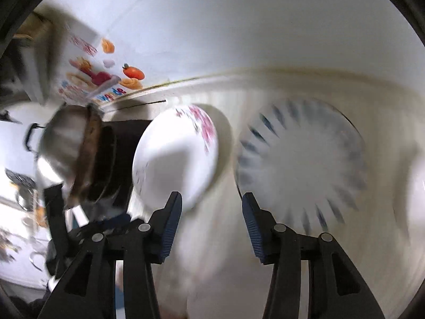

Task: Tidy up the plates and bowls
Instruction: 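Move both grippers to the pink-flower oval plate and grip its rim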

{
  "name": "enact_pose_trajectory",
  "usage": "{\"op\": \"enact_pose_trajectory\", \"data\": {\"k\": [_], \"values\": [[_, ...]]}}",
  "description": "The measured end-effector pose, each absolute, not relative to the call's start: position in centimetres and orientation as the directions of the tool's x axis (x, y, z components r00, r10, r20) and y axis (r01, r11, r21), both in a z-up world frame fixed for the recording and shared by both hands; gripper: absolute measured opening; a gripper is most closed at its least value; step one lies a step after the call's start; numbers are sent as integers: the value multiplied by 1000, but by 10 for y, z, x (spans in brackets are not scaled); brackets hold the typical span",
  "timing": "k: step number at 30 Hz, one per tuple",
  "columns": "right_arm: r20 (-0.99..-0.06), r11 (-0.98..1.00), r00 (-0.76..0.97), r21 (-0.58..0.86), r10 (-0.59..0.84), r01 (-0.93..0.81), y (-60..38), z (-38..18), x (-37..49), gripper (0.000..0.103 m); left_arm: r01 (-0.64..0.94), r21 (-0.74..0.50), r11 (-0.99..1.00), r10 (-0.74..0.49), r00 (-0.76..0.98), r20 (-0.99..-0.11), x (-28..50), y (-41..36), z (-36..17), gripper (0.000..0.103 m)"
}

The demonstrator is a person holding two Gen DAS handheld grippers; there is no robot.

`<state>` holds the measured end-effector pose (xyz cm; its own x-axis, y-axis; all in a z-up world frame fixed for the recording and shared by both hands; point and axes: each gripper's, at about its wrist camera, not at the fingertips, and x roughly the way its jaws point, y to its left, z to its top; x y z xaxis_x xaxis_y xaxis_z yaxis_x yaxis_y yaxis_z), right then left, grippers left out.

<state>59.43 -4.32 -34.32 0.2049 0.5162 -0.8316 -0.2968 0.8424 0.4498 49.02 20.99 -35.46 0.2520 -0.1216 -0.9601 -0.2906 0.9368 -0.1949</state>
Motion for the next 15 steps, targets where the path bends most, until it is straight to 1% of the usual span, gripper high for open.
{"op": "enact_pose_trajectory", "data": {"k": [4, 7, 11, 13, 14, 15], "values": [[-874, 845, 151, 382, 462, -373, 16, -369, 659, 50, -341, -202, 918, -127, 230, -965, 516, 224, -375, 47], [-893, 845, 106, 368, 437, -388, 39, -388, 687, 47, -356, -196, 914, -123, 218, -968, 527, 227, -386, 47], [-913, 845, 46, 354, 404, -402, 53, -407, 706, 35, -348, -209, 914, -136, 221, -966, 537, 224, -395, 47], [-917, 843, 40, 346, 396, -411, 58, -415, 712, 28, -350, -211, 913, -134, 230, -964, 541, 224, -398, 43], [-921, 845, 36, 340, 388, -413, 59, -418, 713, 21, -354, -208, 912, -130, 232, -964, 543, 225, -399, 42], [-923, 847, 30, 338, 383, -410, 59, -422, 714, 18, -356, -210, 911, -131, 234, -963, 544, 228, -399, 42]]}}
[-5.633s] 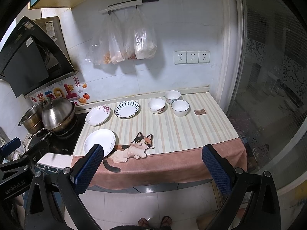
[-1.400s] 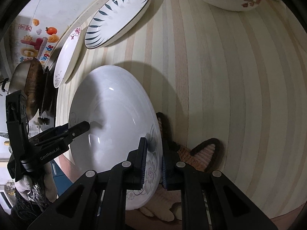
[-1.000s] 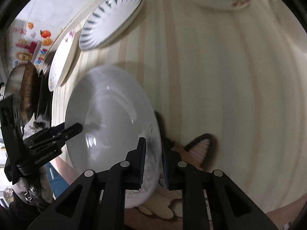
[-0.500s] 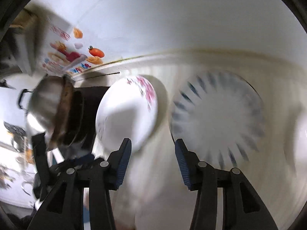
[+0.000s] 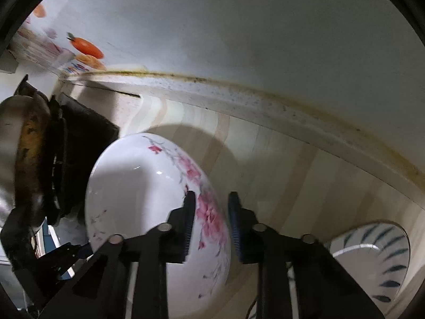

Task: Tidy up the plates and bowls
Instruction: 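Move both grippers to the pink-flower oval plate and grip its rim, then carry the pink-flower plate with both grippers onto the white plate and release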

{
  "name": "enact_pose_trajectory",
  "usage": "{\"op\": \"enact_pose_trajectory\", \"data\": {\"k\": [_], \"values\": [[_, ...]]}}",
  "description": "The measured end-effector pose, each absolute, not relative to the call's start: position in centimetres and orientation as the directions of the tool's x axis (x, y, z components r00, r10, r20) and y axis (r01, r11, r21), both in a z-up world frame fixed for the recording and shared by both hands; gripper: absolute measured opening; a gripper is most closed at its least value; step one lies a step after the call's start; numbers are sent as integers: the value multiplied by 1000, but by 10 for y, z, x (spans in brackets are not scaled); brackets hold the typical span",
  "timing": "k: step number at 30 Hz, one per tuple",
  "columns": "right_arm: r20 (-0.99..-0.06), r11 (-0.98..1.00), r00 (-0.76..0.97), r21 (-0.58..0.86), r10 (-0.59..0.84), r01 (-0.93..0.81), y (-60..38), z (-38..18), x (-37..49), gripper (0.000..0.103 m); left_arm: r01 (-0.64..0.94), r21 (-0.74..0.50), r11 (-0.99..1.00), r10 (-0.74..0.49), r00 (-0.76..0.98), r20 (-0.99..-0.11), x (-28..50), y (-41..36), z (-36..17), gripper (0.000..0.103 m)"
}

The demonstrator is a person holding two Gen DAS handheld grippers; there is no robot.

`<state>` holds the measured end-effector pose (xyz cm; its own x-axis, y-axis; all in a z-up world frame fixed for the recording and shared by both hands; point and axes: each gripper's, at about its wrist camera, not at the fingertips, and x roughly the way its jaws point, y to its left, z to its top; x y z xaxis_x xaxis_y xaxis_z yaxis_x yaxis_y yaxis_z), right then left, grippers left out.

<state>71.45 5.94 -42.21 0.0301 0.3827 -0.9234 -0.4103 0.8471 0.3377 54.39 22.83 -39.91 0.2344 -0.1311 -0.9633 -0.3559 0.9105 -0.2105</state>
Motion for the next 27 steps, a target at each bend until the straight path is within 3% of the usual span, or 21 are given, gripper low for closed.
{"op": "enact_pose_trajectory", "data": {"k": [10, 27], "values": [[-908, 828, 54, 353, 415, -436, 48, -421, 701, 13, -323, -191, 927, -103, 269, -957, 530, 228, -386, 40], [-837, 812, 150, 442, 526, -380, -59, -347, 598, 10, -146, -173, 974, -115, 336, -935, 473, 162, -310, 40]]}}
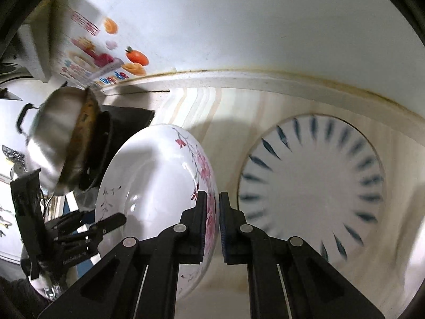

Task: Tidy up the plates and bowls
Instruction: 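Carry the pink-flower plate with both grippers onto the white plate and release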

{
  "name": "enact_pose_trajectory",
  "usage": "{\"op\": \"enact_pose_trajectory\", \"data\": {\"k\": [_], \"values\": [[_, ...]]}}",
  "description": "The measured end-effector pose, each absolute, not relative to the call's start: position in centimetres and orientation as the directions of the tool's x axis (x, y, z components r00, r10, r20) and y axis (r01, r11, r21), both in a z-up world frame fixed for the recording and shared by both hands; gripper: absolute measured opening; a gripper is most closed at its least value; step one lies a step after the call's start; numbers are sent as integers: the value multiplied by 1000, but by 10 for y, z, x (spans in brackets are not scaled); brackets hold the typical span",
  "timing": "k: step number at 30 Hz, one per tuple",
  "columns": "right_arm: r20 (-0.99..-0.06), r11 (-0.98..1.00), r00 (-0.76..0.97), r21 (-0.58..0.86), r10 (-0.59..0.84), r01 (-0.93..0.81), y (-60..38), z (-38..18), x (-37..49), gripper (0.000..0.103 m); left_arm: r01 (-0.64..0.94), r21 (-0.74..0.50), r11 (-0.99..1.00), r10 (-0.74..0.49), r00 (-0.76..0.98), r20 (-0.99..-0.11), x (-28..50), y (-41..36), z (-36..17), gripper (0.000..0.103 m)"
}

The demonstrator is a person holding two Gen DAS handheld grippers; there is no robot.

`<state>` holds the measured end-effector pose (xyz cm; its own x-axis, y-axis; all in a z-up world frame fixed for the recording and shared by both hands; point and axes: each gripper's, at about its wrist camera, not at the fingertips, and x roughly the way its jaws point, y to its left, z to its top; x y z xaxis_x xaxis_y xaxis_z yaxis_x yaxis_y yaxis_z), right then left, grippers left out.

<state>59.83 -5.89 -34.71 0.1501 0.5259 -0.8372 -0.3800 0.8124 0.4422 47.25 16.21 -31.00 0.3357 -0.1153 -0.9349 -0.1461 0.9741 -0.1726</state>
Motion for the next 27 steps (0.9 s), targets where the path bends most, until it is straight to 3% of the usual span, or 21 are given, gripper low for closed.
{"op": "enact_pose_trajectory", "data": {"k": [11, 27], "values": [[-822, 846, 226, 470, 523, -250, -168, -328, 503, 10, 34, -169, 985, -171, 316, -933, 435, 88, -293, 40], [-855, 872, 175, 482, 488, -79, -243, -393, 405, 10, 153, -100, 983, -125, 166, -978, 400, 27, -345, 41]]}}
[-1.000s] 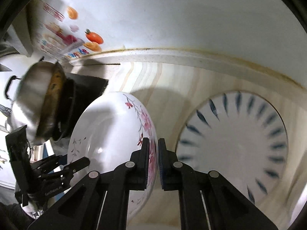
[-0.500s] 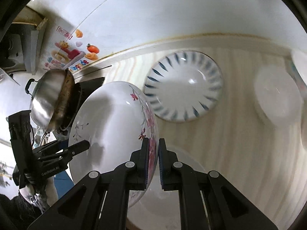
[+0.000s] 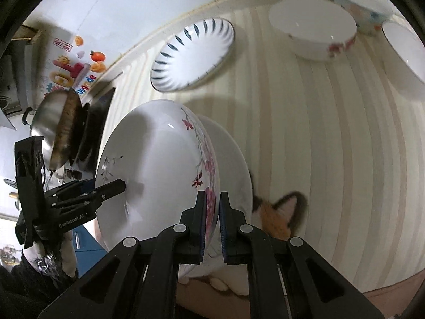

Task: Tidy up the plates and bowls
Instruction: 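Carry the pink-flower plate with both grippers onto the white plate and release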

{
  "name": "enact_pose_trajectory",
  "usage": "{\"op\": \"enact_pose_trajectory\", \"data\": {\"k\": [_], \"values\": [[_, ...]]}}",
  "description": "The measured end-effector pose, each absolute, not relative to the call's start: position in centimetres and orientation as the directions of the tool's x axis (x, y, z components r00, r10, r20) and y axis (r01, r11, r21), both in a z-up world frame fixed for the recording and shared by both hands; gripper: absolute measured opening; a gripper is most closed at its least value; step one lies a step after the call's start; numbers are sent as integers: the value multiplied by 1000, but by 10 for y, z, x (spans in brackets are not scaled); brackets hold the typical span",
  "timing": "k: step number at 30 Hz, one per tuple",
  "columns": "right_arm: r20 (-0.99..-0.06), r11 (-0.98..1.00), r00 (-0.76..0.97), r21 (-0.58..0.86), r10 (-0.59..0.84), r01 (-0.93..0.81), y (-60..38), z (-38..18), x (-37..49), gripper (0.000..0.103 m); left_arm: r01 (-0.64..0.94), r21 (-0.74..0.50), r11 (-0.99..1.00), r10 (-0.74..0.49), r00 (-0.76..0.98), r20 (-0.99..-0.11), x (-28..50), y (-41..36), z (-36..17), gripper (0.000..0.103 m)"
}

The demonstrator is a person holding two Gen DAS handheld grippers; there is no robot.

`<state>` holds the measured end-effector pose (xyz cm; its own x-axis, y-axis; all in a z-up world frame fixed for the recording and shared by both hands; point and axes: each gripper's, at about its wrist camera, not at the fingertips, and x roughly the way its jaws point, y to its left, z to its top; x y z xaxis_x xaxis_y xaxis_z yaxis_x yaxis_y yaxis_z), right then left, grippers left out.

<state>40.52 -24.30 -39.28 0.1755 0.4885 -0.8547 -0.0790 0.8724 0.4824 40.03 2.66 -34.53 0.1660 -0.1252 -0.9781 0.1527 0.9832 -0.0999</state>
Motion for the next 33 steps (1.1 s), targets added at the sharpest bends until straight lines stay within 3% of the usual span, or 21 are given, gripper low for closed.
{"op": "enact_pose_trajectory", "data": {"k": [12, 33], "values": [[-865, 872, 111, 484, 490, -75, -239, -418, 410, 10, 169, -18, 985, -39, 125, -991, 404, 20, -363, 40], [-890, 892, 65, 452, 452, -14, -240, -418, 422, 13, 202, 26, 979, 6, 96, -995, 405, -1, -376, 41]]}}
